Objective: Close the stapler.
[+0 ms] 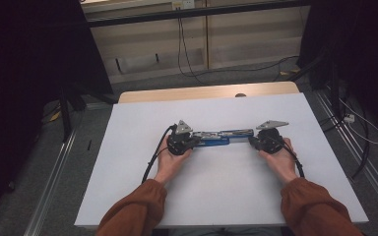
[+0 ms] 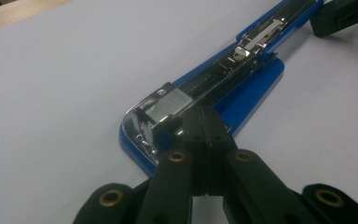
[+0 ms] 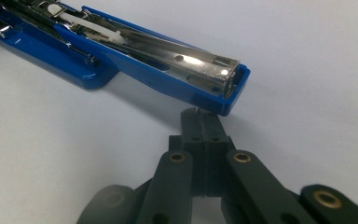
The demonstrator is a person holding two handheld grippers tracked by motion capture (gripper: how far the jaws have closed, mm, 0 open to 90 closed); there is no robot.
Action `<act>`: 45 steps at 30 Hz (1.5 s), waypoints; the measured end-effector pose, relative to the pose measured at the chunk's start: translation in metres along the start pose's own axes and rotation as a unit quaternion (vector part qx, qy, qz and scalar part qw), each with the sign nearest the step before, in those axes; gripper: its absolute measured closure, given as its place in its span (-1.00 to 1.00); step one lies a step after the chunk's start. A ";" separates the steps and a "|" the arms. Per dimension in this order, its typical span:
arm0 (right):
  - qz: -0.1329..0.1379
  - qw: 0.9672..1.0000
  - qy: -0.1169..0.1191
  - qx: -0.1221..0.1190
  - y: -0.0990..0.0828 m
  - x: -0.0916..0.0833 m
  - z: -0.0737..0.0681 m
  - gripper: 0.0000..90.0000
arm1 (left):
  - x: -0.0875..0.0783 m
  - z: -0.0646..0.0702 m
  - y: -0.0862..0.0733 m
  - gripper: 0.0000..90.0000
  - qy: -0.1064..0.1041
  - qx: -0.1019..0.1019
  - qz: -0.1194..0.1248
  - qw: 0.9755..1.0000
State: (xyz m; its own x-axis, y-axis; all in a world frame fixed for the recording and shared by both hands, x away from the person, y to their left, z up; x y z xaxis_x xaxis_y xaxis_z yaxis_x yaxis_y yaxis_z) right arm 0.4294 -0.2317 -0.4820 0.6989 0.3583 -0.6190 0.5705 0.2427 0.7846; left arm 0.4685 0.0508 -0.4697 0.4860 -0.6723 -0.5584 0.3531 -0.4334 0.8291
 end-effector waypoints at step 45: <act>0.028 1.000 -0.006 -0.006 0.006 -0.004 -0.001 1.00 | 0.001 -0.001 0.000 1.00 0.006 0.007 0.003 1.000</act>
Point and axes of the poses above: each handheld gripper's, and its own axes: x roughly forward along the jaws, y roughly out of its top, z roughly to its right, the point moved 3 cm from there along x, roughly forward along the jaws, and after that the axes turned 3 degrees about z, right-handed, at the moved point
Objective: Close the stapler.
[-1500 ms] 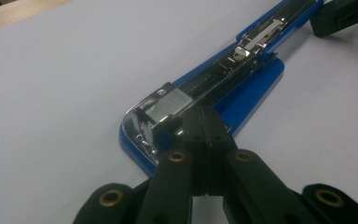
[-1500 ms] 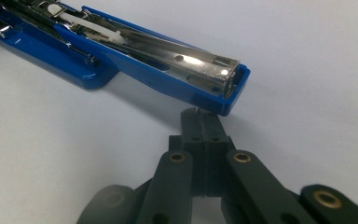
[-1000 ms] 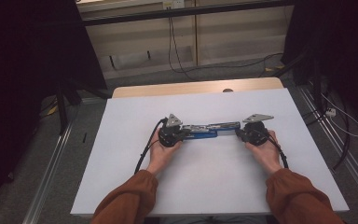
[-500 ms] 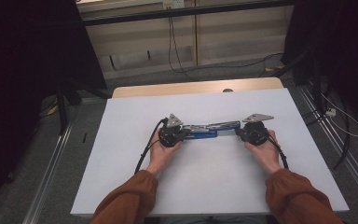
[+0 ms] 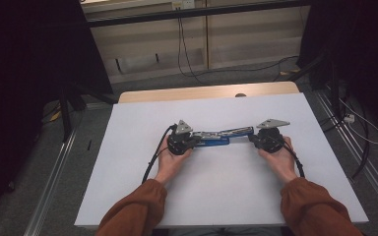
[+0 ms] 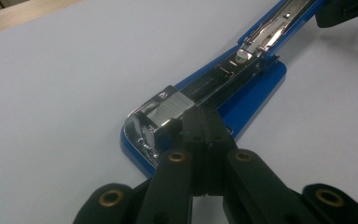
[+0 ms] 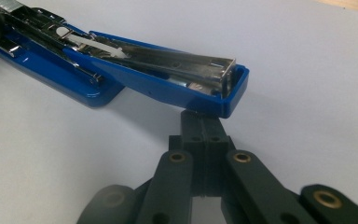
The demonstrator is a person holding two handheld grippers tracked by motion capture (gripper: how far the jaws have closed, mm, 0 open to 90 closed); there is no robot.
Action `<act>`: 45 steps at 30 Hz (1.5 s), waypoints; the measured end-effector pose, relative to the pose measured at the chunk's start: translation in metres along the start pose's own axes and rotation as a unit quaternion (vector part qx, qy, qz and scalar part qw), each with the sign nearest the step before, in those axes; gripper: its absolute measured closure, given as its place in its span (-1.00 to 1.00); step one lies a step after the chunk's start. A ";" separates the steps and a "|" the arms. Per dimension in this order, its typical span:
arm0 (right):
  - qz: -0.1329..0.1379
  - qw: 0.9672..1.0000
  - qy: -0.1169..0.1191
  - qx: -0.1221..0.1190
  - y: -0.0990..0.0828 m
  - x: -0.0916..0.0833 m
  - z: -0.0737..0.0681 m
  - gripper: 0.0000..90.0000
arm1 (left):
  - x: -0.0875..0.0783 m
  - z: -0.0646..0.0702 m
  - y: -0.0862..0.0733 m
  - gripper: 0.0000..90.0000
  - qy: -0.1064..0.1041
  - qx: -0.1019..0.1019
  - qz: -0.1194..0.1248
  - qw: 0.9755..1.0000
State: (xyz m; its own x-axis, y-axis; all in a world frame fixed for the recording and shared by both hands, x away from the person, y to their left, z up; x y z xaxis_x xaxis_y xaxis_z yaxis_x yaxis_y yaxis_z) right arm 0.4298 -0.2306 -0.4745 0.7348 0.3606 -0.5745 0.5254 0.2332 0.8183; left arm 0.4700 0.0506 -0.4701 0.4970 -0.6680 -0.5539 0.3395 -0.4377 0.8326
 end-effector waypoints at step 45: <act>0.070 0.996 0.041 0.022 0.012 -0.008 -0.007 0.45 | -0.005 0.007 0.001 0.76 -0.026 -0.034 0.002 0.999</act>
Point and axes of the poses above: each handheld gripper's, and its own axes: x roughly forward along the jaws, y roughly out of its top, z roughly to its right, the point moved 3 cm from there along x, roughly forward along the jaws, and after that the axes turned 3 degrees about z, right-handed, at the moved point
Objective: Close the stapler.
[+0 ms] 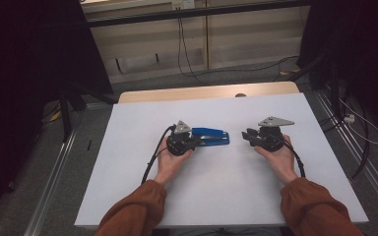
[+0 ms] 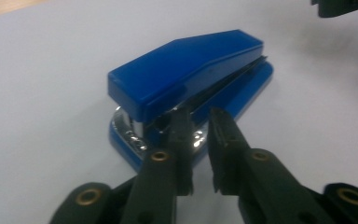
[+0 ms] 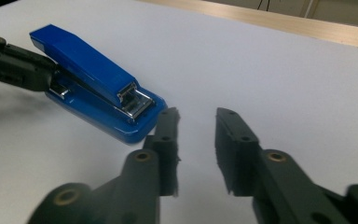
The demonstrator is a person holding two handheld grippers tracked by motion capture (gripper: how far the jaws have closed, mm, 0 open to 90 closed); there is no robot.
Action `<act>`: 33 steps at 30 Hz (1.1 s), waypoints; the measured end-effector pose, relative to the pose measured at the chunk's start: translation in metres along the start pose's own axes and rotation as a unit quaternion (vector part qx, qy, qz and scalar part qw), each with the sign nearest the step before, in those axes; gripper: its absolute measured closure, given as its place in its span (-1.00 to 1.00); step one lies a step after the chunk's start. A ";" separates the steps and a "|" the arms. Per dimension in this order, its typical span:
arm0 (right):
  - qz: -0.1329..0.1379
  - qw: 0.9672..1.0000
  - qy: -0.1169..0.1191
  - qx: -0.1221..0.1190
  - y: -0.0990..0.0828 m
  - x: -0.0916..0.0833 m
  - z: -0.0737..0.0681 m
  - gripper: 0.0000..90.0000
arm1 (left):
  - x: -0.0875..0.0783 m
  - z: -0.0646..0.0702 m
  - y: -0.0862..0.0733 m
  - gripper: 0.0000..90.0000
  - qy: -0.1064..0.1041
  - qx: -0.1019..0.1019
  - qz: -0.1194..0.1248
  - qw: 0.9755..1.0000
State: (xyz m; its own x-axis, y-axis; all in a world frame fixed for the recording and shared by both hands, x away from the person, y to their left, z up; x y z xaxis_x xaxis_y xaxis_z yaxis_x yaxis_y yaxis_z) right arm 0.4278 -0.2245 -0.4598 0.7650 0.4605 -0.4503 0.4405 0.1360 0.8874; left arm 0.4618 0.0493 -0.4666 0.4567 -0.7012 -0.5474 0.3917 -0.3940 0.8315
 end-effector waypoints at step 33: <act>0.044 0.998 0.006 0.033 0.007 -0.007 -0.013 -0.95 | -0.038 -0.001 0.001 -0.89 0.044 0.014 0.034 0.998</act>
Point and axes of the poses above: each handheld gripper's, and its own axes: x roughly forward along the jaws, y roughly out of its top, z roughly to its right, the point moved 3 cm from there along x, roughly forward along the jaws, and after that the axes turned 3 degrees about z, right-handed, at the moved point
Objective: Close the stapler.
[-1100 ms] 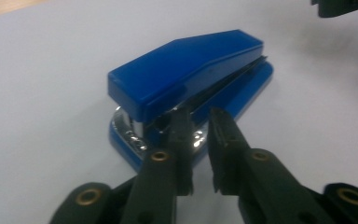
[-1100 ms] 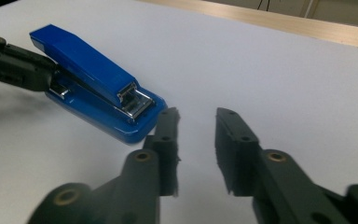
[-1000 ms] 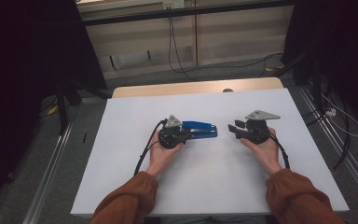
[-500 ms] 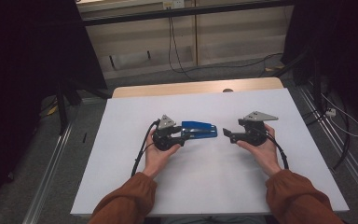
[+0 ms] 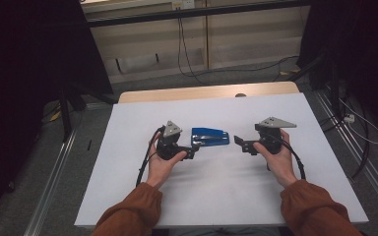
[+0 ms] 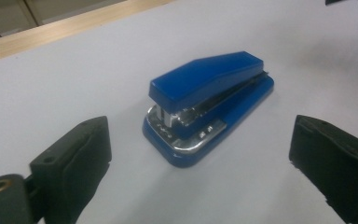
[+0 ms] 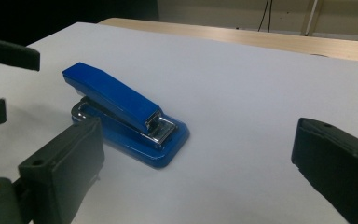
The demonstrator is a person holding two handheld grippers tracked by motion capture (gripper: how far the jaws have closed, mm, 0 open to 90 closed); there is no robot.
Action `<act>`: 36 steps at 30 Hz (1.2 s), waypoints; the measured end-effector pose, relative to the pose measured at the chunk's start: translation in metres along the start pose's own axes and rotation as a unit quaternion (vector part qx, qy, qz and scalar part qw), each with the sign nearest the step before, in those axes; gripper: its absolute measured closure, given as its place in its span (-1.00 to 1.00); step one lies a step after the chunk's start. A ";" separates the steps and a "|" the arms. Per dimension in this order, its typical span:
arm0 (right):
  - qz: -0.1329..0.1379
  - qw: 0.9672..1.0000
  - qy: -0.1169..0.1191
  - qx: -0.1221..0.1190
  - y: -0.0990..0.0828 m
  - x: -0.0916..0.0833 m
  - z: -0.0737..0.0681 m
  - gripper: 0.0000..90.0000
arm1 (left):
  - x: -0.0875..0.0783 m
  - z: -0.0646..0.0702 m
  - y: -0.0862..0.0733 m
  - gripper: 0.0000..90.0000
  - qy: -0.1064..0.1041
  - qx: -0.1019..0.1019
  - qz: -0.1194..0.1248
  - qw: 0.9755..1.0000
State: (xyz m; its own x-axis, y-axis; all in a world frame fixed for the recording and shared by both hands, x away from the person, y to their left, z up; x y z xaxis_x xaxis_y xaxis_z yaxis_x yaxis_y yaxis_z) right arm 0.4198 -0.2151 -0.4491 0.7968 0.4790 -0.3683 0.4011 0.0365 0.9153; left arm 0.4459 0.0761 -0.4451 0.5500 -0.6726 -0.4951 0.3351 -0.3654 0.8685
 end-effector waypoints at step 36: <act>0.030 0.998 -0.040 -0.042 -0.010 -0.038 -0.007 -0.94 | -0.067 0.004 -0.015 -0.92 0.053 -0.023 0.055 0.997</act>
State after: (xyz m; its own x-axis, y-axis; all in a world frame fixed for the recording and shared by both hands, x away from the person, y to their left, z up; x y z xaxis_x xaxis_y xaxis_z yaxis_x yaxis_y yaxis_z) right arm 0.3822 -0.2272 -0.4430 0.8526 0.4118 -0.3217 0.3155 0.0850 0.9451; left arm 0.4010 0.1242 -0.4243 0.6627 -0.6338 -0.3989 0.3021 -0.2613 0.9168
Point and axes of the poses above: each handheld gripper's, and its own axes: x roughly forward along the jaws, y roughly out of its top, z roughly to its right, the point moved 3 cm from there along x, roughly forward along the jaws, and after that the axes turned 3 degrees about z, right-handed, at the moved point
